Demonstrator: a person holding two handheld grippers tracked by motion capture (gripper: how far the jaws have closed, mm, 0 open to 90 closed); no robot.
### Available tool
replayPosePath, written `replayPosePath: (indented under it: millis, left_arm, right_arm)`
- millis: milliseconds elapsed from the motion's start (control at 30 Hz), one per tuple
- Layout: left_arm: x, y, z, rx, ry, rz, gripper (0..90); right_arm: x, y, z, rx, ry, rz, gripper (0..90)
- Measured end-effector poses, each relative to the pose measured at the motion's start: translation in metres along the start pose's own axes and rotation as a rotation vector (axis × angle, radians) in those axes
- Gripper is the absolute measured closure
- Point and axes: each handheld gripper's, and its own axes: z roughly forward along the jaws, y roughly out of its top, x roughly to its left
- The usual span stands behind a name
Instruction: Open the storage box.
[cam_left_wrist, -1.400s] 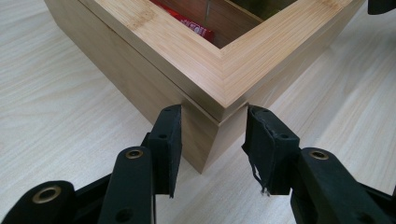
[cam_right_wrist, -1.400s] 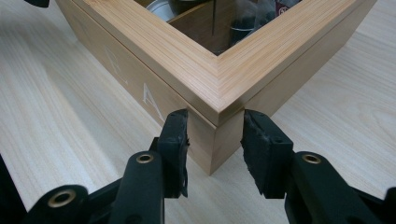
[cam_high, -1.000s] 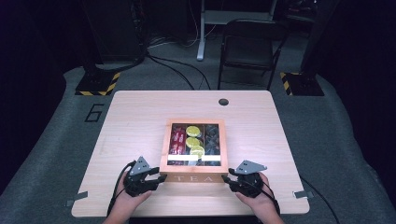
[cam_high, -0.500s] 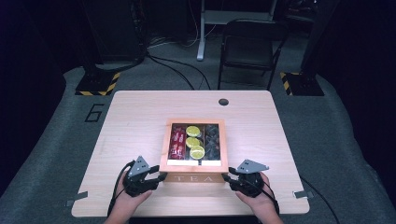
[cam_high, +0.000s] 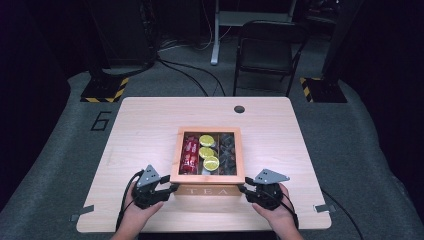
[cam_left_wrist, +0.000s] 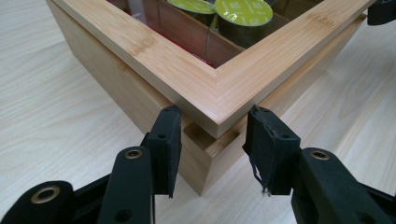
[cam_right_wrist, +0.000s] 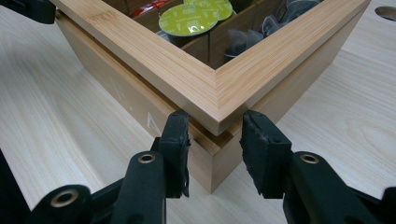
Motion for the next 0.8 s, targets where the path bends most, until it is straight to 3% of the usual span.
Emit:
replayPosePath:
  millis: [200,467,633,800]
  left_arm:
    - [0.001,0.009,-0.003,0.011,0.005,-0.003,55.0]
    - [0.005,0.026,-0.014,-0.021,-0.026,-0.070,54.9]
    - [0.007,0.037,-0.019,-0.011,-0.012,-0.073,53.9]
    - [0.007,0.046,-0.024,-0.028,0.014,-0.049,53.5]
  right_arm:
    - [-0.002,0.006,-0.003,0.001,0.015,0.019,60.9]
    - [-0.006,0.025,-0.010,-0.006,0.019,0.030,60.1]
    - [-0.010,0.038,-0.015,-0.017,0.005,0.015,57.9]
    - [-0.011,0.047,-0.020,-0.037,-0.012,0.003,57.7]
